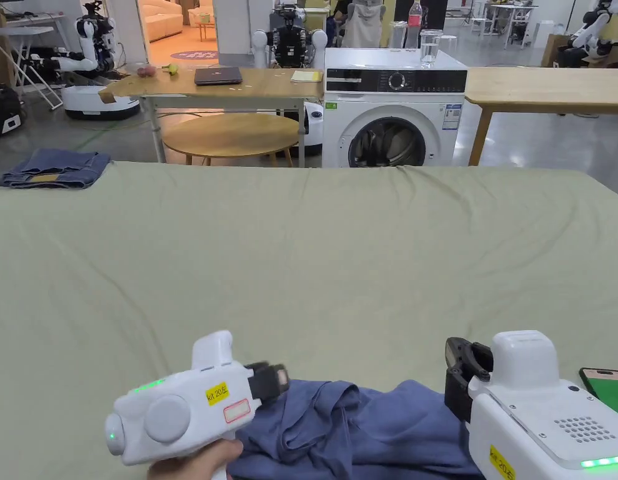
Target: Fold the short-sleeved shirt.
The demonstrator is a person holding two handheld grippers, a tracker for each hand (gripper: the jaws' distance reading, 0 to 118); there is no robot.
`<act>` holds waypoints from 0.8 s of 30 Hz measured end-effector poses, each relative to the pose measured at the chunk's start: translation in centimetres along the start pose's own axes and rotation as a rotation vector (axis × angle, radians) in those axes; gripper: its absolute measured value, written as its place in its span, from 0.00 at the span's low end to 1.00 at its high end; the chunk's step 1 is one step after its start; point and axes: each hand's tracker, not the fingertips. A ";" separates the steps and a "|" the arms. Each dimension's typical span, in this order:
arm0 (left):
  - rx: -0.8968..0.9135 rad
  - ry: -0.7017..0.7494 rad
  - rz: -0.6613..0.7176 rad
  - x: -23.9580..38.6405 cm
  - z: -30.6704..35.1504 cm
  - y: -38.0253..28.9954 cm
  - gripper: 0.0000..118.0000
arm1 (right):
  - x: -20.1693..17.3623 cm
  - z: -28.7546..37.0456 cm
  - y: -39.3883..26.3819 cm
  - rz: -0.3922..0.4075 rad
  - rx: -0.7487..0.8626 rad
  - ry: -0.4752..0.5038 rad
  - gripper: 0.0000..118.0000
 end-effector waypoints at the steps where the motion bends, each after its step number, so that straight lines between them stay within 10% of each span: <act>1: -0.024 0.046 0.017 -0.6 -1.0 -1.0 0.00 | 0.0 0.0 -0.1 0.000 -0.002 0.000 0.00; 13: -0.151 0.015 -0.150 3.2 -8.8 -5.7 0.00 | 1.1 -0.1 -0.6 0.008 -0.042 -0.034 0.00; 24: 0.163 0.111 -0.234 -1.4 4.7 -2.3 0.00 | 0.3 0.1 -0.6 0.021 -0.012 -0.021 0.00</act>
